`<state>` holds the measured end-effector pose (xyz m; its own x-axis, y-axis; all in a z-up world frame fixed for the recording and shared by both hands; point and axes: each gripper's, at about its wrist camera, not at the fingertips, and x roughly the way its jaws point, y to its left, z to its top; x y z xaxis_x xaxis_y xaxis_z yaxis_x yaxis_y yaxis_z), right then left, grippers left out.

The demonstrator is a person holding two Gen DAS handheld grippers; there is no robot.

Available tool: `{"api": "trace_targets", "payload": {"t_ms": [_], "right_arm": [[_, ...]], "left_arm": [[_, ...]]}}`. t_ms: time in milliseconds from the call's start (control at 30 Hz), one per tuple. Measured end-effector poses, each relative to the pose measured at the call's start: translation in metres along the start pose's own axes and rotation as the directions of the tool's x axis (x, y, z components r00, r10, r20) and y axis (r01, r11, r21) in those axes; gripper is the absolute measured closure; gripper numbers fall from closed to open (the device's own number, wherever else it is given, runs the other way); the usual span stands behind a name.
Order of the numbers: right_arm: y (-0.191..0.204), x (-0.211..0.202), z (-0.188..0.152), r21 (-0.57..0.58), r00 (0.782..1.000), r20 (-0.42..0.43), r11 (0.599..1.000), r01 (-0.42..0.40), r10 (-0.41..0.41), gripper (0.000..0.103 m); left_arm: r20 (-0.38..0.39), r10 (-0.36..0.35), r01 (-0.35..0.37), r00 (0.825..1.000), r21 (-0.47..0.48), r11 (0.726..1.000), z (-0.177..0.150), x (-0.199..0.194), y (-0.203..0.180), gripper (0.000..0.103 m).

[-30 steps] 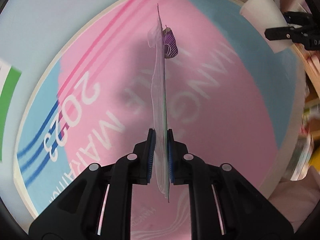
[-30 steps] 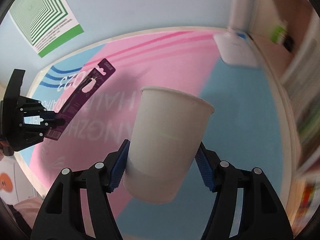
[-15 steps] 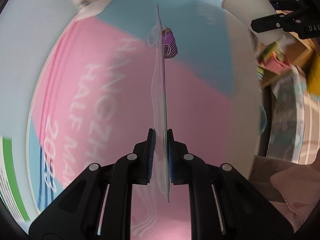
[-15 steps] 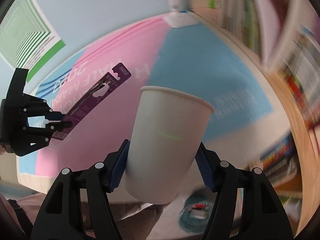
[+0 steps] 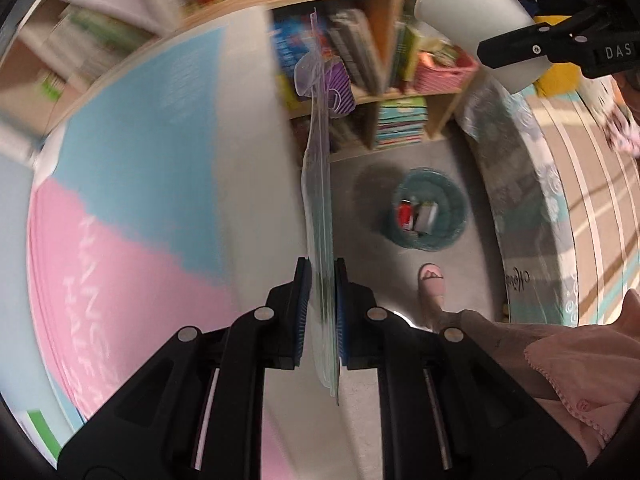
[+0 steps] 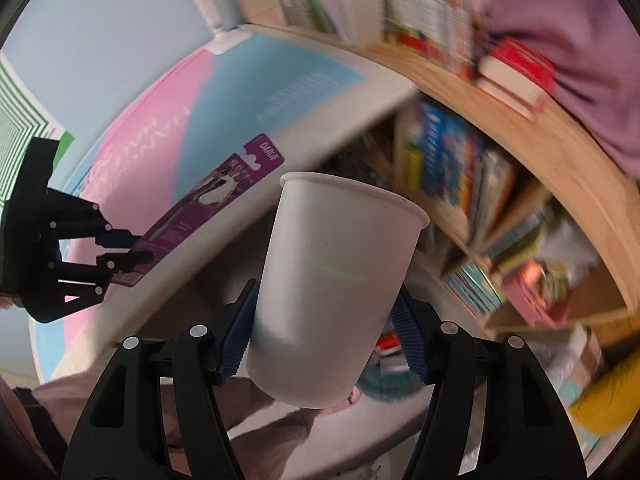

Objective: Collect trash
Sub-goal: 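Carry the purple packet and white cup over the teal wastebasket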

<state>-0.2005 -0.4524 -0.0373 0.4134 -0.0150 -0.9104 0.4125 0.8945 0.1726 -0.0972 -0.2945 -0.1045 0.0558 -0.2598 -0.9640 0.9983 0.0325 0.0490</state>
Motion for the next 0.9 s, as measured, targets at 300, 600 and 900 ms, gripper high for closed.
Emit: {"api": "trace_targets", "payload": {"t_ms": [300, 600, 900], "right_arm": [[-0.054, -0.023, -0.090, 0.128, 0.999, -0.032, 0.992, 0.014, -0.010, 0.038], [-0.082, -0.025, -0.146, 0.207, 0.999, -0.054, 0.978, 0.006, 0.005, 0.038], [-0.105, -0.017, -0.174, 0.282, 0.998, -0.063, 0.959, -0.002, 0.021, 0.038]], "left_arm": [[-0.050, -0.052, 0.059, 0.997, 0.155, 0.986, 0.034, 0.018, -0.102, 0.092], [-0.110, -0.062, 0.088, 0.992, 0.248, 0.965, 0.050, 0.037, -0.159, 0.092], [-0.169, -0.067, 0.116, 0.983, 0.297, 0.948, 0.066, 0.063, -0.189, 0.092]]}}
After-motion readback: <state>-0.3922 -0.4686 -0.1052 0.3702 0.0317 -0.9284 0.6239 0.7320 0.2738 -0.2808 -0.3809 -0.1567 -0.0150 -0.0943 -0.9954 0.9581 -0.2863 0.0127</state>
